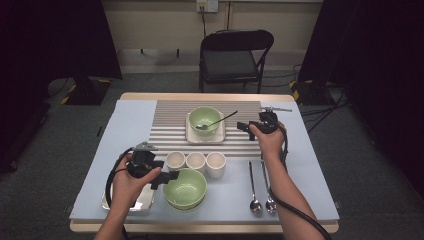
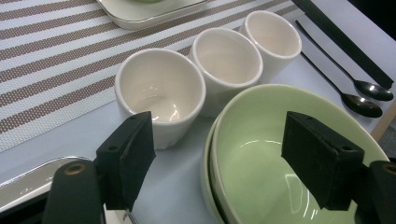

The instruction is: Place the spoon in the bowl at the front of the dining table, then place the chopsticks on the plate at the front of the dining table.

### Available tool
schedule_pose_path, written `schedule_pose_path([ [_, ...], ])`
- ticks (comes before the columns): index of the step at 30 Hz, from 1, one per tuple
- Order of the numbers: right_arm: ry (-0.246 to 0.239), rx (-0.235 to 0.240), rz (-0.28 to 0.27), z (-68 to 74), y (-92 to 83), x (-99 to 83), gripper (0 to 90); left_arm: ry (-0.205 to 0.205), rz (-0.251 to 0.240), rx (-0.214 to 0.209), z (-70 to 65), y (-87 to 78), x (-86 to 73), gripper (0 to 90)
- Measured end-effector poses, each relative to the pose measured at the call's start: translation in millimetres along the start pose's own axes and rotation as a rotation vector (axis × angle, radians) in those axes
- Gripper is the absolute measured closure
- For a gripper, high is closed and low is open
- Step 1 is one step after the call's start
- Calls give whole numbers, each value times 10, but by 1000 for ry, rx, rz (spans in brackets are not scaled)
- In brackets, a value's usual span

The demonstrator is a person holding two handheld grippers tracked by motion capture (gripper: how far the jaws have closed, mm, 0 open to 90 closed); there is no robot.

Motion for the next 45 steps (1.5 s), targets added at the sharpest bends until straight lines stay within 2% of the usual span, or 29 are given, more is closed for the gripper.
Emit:
schedule_pose_path([
  [10, -15, 0, 18, -23, -72, -24, 369, 2, -2, 1, -21, -13, 7, 251],
  [29, -40, -19, 18, -90, -239, -45, 348, 3, -2, 1, -25, -25, -7, 252],
  [38, -56, -19, 30, -91, -275, -63, 341, -8, -11, 3, -20, -38, -9, 251],
  [45, -68, -16, 34, -69, -301, -79, 335, -4, 2, -5, -5, -25, -19, 251],
])
Point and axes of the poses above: each handheld gripper's, and its own axes: y roughly forward along the jaws, x roughly out of its top, z roughly to its left, the point moved 3 cm from there along y, roughly forward along the jaws
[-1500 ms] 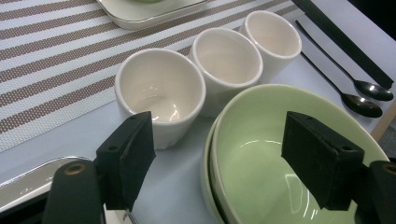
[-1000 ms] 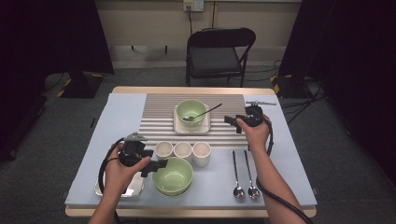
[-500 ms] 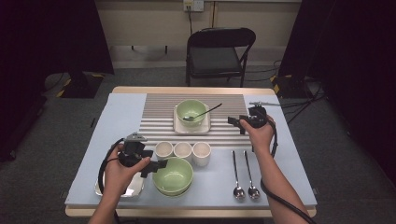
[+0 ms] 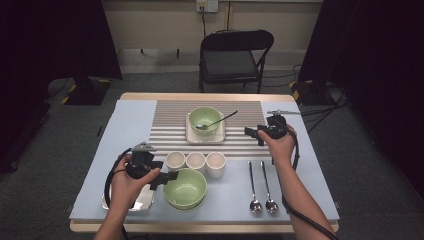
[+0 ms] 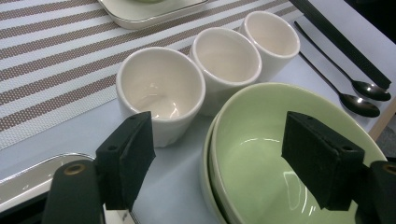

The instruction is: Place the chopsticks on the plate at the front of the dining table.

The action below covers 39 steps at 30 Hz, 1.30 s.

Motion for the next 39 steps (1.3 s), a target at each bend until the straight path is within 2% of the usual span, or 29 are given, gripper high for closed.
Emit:
schedule_pose_path([
  [15, 2, -11, 2, -54, -107, -32, 330, 9, 13, 18, 25, 3, 4, 237],
  [21, 17, -17, 8, -96, -135, -109, 325, 7, 15, 20, 26, 10, -3, 216],
  [26, 14, -20, 18, -117, -145, -162, 324, 22, 22, 37, 34, 18, -7, 196],
  [39, 0, -33, 28, -155, -196, -223, 324, 16, 23, 50, 38, 26, -7, 175],
])
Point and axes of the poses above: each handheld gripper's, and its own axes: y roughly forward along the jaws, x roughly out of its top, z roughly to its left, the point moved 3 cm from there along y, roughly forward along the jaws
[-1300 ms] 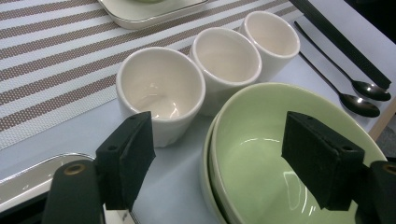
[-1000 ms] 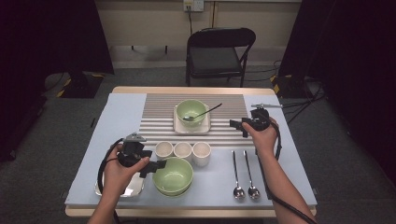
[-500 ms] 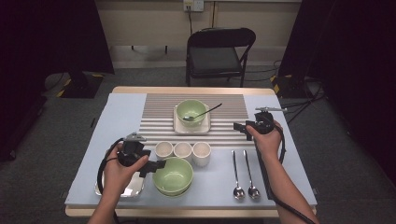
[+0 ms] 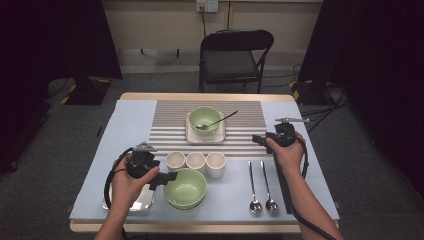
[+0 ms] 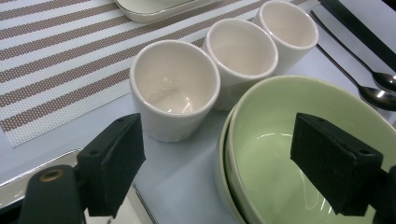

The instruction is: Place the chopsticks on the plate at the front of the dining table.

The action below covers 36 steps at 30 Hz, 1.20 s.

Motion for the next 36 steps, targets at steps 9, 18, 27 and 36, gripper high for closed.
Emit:
schedule_pose_path([
  [9, 2, -8, -1, -42, -74, -36, 324, -5, -4, -1, 8, 6, -1, 191],
  [18, 7, -19, -6, -84, -126, -67, 325, -7, -7, 3, 6, -1, 5, 196],
  [27, 8, -15, -4, -102, -157, -100, 325, -6, -10, 1, 0, -16, 6, 201],
  [36, 6, -23, 2, -134, -171, -139, 326, 0, -14, 2, -5, -26, 10, 202],
])
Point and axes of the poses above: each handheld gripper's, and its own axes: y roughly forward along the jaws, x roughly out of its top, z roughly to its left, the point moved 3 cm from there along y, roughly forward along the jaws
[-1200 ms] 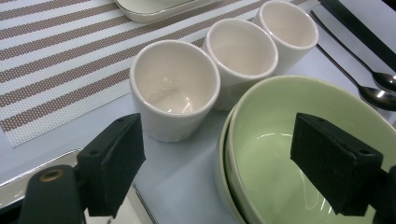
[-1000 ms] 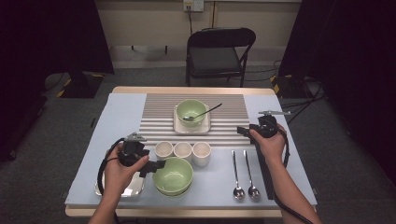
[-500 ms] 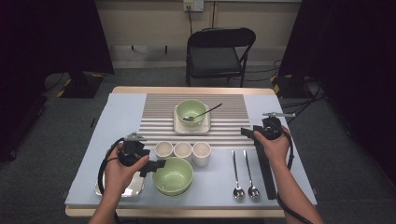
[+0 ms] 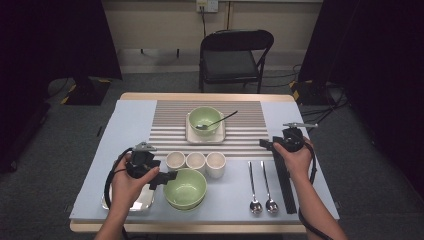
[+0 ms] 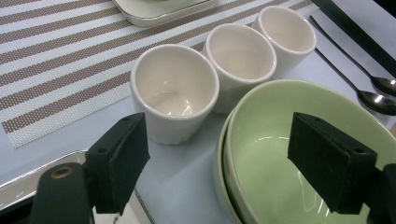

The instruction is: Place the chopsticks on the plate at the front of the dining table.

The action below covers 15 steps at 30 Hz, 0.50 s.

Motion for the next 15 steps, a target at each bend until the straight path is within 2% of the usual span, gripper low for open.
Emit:
schedule_pose_path([
  [15, 5, -27, 10, -95, -49, -67, 328, 6, 4, 3, -14, 9, -5, 205],
])
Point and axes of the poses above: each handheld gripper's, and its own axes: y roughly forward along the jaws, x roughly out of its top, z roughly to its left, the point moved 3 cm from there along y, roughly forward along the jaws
